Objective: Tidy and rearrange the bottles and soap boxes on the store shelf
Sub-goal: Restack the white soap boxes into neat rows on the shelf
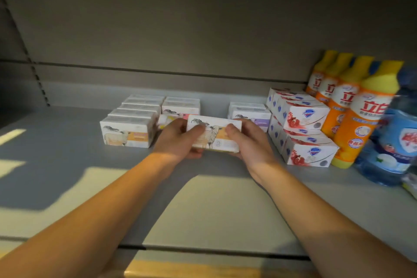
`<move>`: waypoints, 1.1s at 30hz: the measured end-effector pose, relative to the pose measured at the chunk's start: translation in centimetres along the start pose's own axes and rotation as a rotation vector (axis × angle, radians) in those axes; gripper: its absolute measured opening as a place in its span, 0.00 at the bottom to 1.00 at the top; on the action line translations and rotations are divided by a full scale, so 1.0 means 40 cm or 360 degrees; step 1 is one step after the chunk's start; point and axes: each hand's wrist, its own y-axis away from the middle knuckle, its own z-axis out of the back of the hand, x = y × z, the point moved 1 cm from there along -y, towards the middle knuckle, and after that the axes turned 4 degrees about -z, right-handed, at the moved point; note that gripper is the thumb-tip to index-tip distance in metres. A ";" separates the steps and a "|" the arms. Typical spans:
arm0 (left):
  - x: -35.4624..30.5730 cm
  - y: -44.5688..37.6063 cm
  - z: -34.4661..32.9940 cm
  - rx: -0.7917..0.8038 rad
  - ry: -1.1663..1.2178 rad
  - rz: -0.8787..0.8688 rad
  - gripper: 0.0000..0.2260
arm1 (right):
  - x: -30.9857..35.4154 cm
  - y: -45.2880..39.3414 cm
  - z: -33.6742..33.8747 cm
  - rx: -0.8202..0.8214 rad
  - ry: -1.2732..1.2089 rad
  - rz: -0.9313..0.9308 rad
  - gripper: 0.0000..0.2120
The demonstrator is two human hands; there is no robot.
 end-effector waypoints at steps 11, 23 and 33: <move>0.038 -0.008 -0.007 -0.0056 0.0409 -0.0055 0.13 | -0.025 -0.016 -0.021 0.0240 -0.0017 0.0016 0.09; 0.031 -0.013 0.003 0.0130 0.0507 -0.0234 0.20 | -0.011 -0.021 0.004 0.0369 -0.0137 -0.0130 0.09; 0.011 -0.018 0.016 0.0044 0.0637 0.0212 0.16 | 0.025 -0.011 0.028 0.0361 0.0514 0.0659 0.21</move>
